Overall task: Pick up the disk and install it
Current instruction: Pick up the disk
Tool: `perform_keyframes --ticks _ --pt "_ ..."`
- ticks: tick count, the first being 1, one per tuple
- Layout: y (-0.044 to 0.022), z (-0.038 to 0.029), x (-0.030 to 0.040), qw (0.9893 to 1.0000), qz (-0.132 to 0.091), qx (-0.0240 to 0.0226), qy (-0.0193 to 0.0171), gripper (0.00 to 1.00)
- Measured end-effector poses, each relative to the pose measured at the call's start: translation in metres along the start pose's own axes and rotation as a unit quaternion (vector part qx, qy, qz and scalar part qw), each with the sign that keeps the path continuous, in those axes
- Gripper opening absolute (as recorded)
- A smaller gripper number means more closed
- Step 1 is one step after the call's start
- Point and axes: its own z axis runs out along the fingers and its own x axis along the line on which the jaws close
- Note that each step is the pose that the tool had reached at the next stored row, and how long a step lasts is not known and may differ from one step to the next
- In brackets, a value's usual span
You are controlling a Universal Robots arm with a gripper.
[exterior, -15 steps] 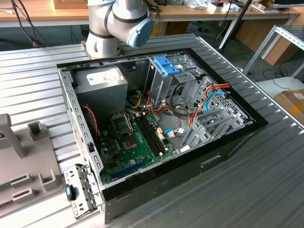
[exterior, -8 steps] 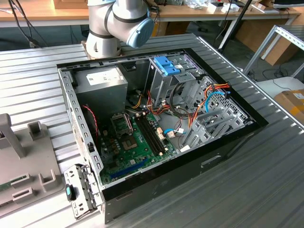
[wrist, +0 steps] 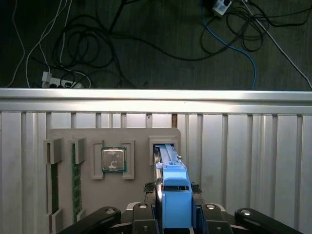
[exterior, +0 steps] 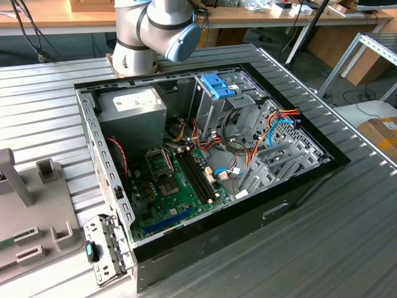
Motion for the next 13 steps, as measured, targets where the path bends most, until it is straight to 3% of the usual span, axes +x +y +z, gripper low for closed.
perform_keyframes --ticks 9,13 --pt "0.0000 -0.0004 0.0000 1.0000 0.000 0.0000 0.0000 0.37" --pt "-0.0001 -0.0069 0.0000 1.0000 0.000 0.0000 0.0000 0.37"
